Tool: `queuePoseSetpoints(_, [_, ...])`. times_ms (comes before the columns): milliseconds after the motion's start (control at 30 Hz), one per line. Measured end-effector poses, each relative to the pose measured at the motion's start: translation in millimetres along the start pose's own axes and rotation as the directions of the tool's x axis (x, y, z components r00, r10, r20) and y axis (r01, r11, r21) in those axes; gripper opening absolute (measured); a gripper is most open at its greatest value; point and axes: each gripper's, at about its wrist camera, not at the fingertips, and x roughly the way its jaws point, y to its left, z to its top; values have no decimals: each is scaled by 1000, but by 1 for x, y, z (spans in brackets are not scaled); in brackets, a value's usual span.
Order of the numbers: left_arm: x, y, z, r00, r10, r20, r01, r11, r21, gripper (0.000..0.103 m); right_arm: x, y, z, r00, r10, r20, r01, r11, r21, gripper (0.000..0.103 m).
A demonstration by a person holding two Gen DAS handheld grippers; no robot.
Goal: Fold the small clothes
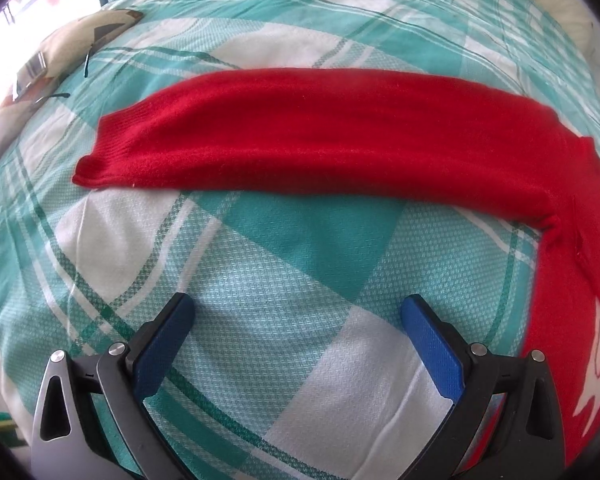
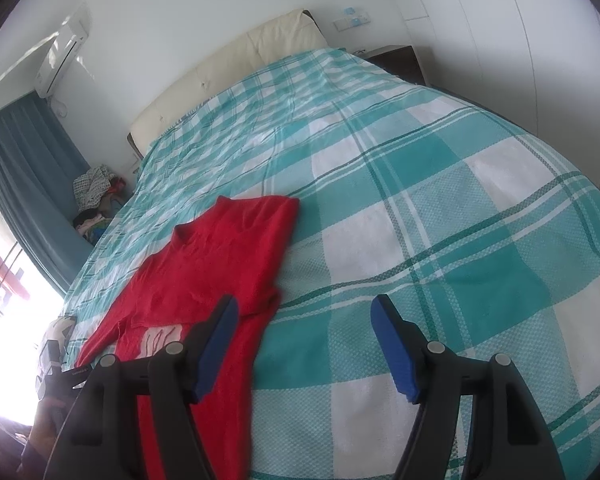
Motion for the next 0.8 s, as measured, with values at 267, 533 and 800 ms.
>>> queuePoseSetpoints(267, [2,0,-1,1000,-3,-1,3,1000,8,103,1,-2,-1,1000,5,-3,-5,1000,9,68])
queuePoseSetpoints(533, [3,-1,-1,1000,-12,-7,12,999,35,103,1,-1,-1,1000,7,-10,-7,1000,11,68])
queuePoseSetpoints(800, [4,-1,1,1000,-21,-17,22,998,51,103,2,-1,-1,1000,7,-10,-7,1000,10,68])
